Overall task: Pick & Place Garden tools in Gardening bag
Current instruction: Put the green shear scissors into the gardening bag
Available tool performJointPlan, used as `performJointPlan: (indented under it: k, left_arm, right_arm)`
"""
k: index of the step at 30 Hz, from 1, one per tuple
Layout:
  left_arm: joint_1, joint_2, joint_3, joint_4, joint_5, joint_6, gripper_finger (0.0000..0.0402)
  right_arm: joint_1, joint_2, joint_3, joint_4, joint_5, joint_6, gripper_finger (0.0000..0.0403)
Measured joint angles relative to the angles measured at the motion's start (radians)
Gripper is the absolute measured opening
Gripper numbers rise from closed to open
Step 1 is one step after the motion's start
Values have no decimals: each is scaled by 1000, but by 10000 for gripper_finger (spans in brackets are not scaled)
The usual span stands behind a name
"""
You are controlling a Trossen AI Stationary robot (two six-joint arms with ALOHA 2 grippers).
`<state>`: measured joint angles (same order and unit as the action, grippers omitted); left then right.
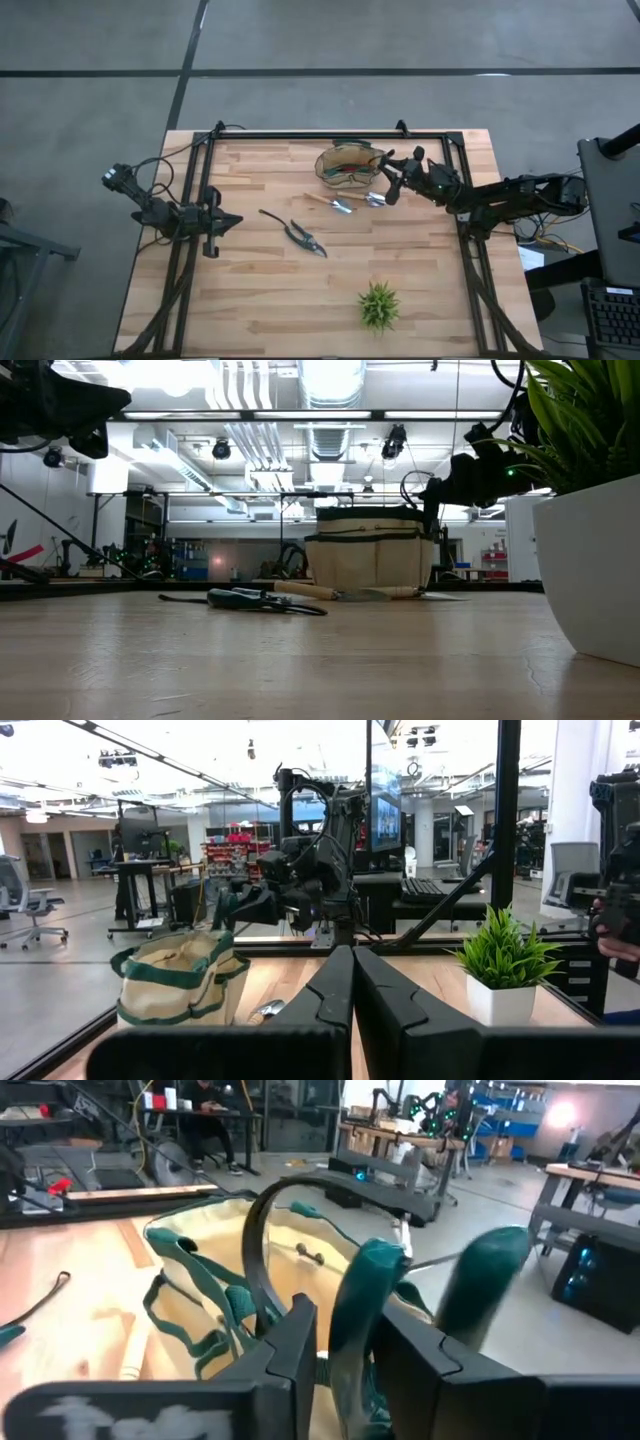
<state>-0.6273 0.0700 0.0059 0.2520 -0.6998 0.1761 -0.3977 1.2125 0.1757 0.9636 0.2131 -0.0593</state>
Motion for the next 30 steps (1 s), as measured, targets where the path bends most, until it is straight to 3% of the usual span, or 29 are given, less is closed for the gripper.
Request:
performJointPlan:
  k: [9,15,23,30]
  left_arm:
    - [0,0,0,0,0,0,14]
    - [0,0,0,0,0,0,14]
    - [0,0,0,1,0,0,14]
    - [0,0,0,0,0,0,14]
  right_arm:
    - [0,0,0,-106,-21,-7,128]
    - [0,-26,0,-114,-27,-20,111]
    - [0,-161,0,-136,-32,-30,92]
    - [0,-277,39,-434,-58,-39,43]
